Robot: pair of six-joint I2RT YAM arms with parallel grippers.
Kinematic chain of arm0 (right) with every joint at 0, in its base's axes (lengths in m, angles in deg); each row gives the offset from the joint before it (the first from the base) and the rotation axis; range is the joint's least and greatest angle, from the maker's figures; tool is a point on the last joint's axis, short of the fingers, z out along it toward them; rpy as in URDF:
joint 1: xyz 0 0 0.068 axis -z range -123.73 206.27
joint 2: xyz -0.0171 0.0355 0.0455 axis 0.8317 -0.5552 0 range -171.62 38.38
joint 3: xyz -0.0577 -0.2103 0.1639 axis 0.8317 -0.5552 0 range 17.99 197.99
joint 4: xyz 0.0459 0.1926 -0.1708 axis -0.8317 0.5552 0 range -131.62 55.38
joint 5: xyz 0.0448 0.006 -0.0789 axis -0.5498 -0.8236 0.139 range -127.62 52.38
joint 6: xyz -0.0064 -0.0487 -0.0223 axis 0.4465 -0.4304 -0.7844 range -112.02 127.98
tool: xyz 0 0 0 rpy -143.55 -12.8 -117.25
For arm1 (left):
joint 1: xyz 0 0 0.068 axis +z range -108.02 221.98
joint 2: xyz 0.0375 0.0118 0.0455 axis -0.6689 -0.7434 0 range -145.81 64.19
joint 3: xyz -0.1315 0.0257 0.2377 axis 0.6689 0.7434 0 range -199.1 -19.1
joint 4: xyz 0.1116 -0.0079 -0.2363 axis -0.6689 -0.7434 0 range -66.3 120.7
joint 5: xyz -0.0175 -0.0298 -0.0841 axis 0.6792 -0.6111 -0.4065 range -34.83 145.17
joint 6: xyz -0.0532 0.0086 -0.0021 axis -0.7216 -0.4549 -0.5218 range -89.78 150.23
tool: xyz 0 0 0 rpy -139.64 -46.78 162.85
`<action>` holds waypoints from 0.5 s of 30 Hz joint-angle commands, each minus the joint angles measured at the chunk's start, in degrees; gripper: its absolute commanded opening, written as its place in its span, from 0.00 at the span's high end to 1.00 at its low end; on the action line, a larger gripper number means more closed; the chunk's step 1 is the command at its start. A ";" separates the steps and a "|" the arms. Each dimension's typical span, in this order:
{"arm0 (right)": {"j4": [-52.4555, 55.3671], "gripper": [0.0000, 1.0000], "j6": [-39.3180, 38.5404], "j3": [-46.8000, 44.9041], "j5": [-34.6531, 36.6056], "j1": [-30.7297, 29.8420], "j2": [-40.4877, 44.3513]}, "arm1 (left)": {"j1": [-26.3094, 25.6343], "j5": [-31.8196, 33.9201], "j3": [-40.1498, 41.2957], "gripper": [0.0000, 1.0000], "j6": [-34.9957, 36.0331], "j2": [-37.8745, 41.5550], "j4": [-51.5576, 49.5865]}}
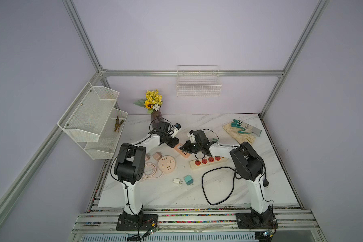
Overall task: Pull the plug off the socket
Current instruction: Remove the plug from the socket.
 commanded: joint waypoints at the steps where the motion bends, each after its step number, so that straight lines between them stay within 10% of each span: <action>1: 3.40 1.00 -1.13 -0.63 2.92 0.17 -2.71 | -0.35 -1.25 -1.90 0.53 -0.17 0.97 1.12; 15: 8.27 1.00 -2.06 -0.30 5.39 0.32 -3.97 | -0.29 -3.81 -1.33 0.95 -2.20 4.88 4.28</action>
